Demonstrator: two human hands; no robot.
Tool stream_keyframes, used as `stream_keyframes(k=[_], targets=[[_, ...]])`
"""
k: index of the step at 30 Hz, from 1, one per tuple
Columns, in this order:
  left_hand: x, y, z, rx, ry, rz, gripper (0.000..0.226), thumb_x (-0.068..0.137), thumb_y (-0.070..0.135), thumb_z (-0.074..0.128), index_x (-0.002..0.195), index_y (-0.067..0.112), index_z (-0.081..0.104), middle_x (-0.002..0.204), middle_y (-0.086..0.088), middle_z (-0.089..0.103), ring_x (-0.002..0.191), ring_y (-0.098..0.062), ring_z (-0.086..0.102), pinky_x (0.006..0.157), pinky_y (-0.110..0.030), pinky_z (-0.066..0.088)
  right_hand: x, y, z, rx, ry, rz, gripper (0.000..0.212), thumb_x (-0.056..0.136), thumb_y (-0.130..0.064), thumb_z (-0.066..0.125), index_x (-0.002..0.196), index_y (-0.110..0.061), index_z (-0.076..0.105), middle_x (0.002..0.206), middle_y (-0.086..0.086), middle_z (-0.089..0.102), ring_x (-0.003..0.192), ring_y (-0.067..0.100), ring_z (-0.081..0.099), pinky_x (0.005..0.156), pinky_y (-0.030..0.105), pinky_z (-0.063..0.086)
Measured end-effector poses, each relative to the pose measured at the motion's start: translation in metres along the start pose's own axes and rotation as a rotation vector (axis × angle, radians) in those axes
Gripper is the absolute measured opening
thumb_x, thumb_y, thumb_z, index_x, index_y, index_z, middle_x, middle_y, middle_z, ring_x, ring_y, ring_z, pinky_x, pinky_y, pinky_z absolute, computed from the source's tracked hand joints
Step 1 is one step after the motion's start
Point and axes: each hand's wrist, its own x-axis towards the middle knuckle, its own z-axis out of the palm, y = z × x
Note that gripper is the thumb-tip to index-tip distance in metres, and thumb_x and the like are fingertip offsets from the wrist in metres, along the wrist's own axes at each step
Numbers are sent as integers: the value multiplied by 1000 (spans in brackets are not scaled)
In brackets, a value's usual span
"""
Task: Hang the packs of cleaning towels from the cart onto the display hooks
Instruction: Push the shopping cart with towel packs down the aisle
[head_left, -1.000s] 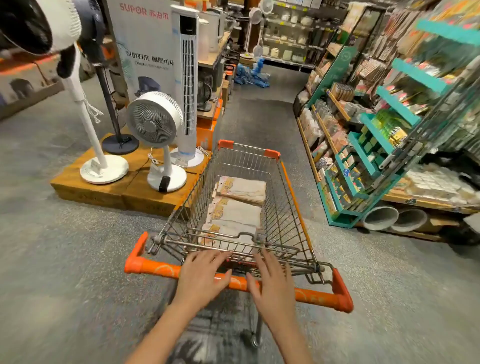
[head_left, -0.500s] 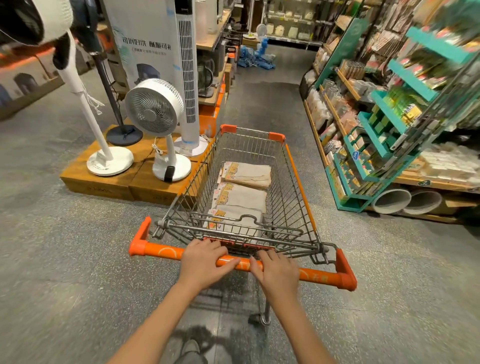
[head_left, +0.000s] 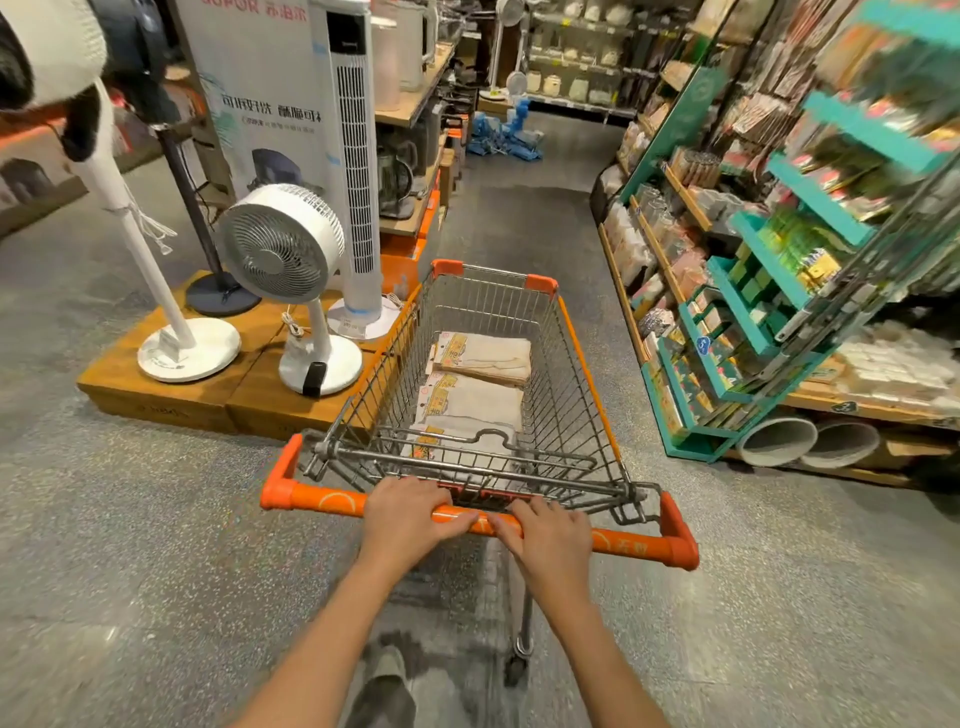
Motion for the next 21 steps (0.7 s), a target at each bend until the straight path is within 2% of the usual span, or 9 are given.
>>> stream_keyframes(k=[4,8,12,17,21], targets=[[48,-5,24,3,-27,0,58,82,74,41,70,27,73,68,8,69,70,-13,63,70,-30,44,46,18,23,1,30,-8,48,85,-57,36,71,-25,70,64,-5,64,60,17,62,55,30,44],[100,-15,46,31,-7,-13,60,79,74,39,55,27,69,51,8,59,53,-12,57,56,-27,41,97,33,49,17,60,-30,44,85,-54,37,71,-26,68,64,-7,63,60,18,61,56,30,44],[155,-28,67,39,18,-2,65,81,71,32,56,24,70,52,6,60,52,-16,57,55,-32,43,153,45,72,-13,69,-44,44,85,-54,37,69,-27,67,64,-7,62,60,17,60,56,30,44],[225,-46,94,50,-43,-14,67,80,75,32,55,25,70,51,7,60,52,-16,57,58,-31,44,221,59,103,-71,11,-56,46,84,-53,34,71,-28,69,65,-8,62,61,16,60,59,27,45],[276,-59,110,48,-100,-15,65,81,78,34,76,27,74,71,8,68,73,-15,62,69,-33,37,273,67,120,-97,-37,-11,47,83,-56,31,69,-30,67,63,-10,62,62,12,61,66,30,36]])
